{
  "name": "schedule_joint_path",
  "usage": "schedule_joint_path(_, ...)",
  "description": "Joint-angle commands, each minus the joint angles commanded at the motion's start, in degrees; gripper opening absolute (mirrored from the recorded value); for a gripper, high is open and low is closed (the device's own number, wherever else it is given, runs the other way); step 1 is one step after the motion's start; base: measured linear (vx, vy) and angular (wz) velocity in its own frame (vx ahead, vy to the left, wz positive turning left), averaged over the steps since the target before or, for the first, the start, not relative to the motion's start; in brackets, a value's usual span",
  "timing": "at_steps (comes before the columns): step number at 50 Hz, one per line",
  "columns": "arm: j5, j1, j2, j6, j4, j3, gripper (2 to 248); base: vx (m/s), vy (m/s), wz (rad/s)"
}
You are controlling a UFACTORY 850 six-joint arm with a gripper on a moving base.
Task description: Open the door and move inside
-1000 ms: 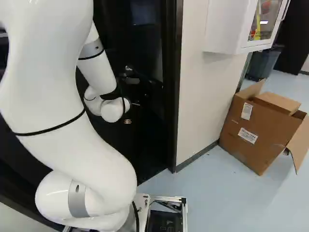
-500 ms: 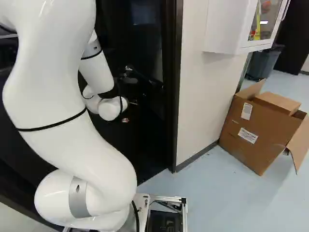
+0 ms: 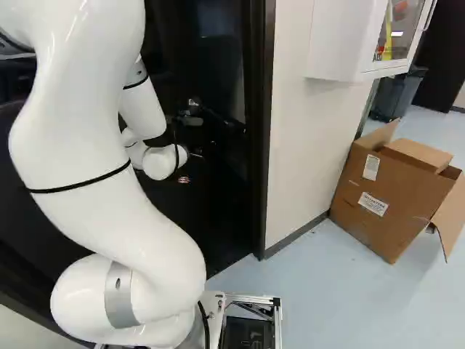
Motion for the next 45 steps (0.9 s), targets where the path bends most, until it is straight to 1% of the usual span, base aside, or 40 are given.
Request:
schedule_joint_path(32,0.0,3.8,-2.2,0.0,4.7,-2.5,247,0.0,0.0,0.0)
schedule_joint_path(45,0.0,5.3,-3.1,0.0,5.4,-3.6,247,0.0,0.0,0.0)
